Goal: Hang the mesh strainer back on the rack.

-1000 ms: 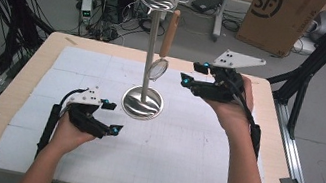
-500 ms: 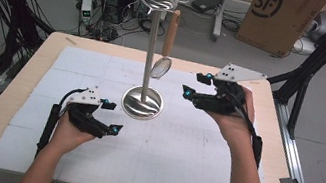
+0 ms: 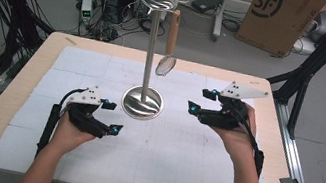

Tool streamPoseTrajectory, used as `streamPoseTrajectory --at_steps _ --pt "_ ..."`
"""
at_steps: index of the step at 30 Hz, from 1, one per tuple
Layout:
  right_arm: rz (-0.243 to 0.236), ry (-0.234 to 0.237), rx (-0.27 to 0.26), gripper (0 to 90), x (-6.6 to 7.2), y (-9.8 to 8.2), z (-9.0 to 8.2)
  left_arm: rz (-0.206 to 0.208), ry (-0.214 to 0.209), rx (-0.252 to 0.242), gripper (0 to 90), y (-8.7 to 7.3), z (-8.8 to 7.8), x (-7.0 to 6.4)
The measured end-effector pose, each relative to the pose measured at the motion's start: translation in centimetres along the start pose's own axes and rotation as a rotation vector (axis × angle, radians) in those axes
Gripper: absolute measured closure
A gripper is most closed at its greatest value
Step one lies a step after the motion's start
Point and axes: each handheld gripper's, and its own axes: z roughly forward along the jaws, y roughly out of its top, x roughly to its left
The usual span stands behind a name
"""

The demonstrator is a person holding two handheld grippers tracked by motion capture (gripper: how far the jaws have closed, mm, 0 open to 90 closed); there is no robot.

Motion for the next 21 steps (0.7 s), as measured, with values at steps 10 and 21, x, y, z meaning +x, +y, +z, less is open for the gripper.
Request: streamPoseTrajectory --at_steps 10,21 --pt "0.052 0.001 0.024 30.1 -0.1 -3.3 0.0 -0.004 -0.009 -0.013 17.3 0.1 -0.1 -0.1" --pt "0.087 0.007 0.070 25.2 0.1 -6.3 0.0 -0.002 -0.016 -0.025 17.3 0.1 -0.3 -0.1"
